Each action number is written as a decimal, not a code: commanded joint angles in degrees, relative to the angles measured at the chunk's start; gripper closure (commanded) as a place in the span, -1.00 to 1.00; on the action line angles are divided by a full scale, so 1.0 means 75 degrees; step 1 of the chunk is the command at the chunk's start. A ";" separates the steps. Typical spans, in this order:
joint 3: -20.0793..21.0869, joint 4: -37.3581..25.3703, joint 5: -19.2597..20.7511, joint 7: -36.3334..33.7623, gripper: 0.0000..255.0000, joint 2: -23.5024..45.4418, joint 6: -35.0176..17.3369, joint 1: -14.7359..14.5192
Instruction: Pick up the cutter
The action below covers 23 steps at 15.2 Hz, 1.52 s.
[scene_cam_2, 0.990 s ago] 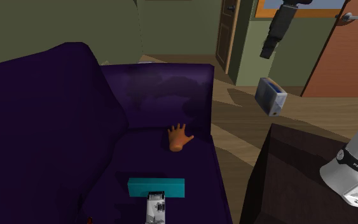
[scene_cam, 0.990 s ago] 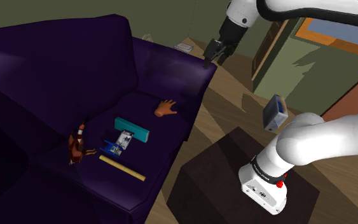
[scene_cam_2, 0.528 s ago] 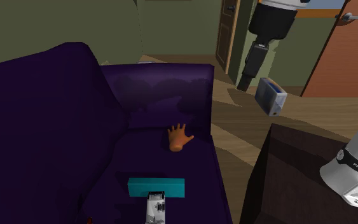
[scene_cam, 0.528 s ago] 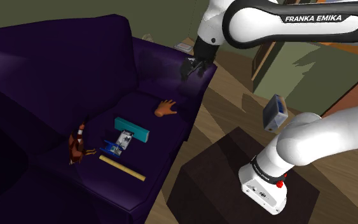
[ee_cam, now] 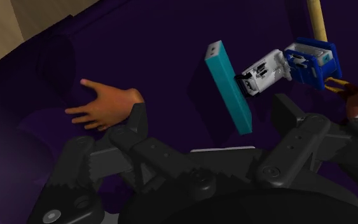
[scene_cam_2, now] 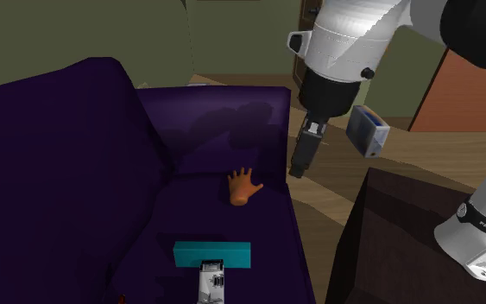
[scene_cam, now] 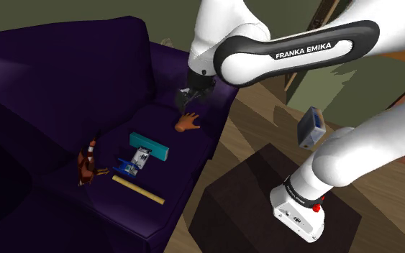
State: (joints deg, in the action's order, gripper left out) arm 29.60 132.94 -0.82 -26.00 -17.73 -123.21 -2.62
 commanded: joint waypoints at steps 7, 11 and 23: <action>0.1119 -0.1130 0.2225 -0.2269 -1.00 0.2708 -0.0574 0.0064; 0.1095 -0.1946 0.3526 -0.3374 -1.00 0.4166 -0.0433 -0.0432; 0.0042 -0.5225 0.5591 -0.4772 -1.00 0.8036 0.0493 -0.2704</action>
State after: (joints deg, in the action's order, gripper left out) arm 30.67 97.14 40.32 -61.68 39.67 -120.65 -21.24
